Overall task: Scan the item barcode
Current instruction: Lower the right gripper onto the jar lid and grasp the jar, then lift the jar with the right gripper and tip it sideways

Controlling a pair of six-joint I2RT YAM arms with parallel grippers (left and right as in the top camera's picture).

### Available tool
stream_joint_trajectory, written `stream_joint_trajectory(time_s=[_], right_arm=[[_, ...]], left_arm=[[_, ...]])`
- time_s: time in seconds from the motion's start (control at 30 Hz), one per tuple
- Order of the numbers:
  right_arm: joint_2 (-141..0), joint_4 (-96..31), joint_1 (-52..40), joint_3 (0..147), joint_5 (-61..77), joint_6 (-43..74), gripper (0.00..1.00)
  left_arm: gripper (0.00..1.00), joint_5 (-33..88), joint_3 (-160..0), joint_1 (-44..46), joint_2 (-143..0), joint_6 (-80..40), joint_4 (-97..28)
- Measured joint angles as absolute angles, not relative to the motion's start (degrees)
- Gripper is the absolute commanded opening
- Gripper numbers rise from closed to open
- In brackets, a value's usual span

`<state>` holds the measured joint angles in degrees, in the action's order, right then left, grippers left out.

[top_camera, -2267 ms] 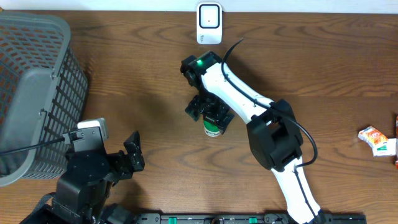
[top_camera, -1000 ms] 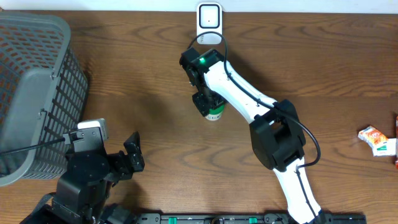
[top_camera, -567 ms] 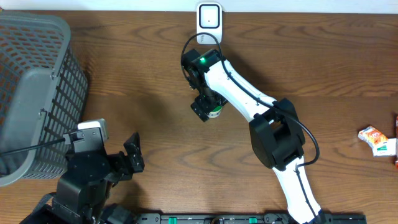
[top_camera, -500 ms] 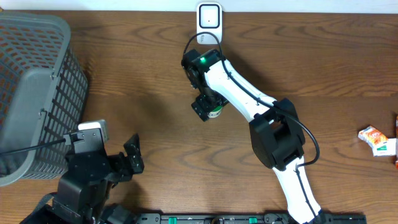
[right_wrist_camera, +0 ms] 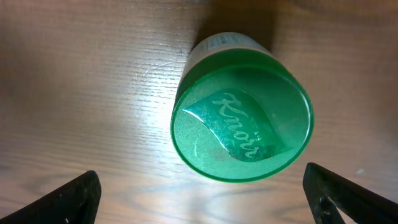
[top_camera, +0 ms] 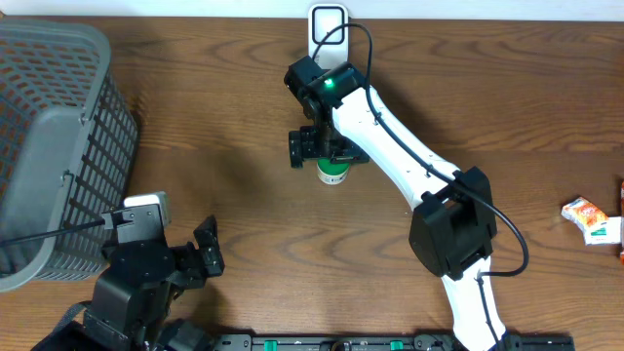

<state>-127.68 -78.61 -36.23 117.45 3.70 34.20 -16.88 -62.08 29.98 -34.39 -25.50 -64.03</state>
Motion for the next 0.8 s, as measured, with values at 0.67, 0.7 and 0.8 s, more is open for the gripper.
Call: stream_joint_trajectory(time_s=[0.67,0.7,0.8], right_arm=[[-132.1,-78.2,-35.9,118.4,2.4,39.7,0.99],[-132.9,-78.3,-35.8,118.3,2.6,39.6,0.99],[-134.3,-79.3,-35.9,117.9,3.2,39.4,0.99]], left_arm=[[0.97,-16.9,-62.1,30.0,-34.4,-25.5,-64.1],[0.97,-16.9,-62.1,30.0,-34.4,-25.5,-64.1],[0.96,-16.9,-62.1,30.0,-34.4,-25.5,-64.1]])
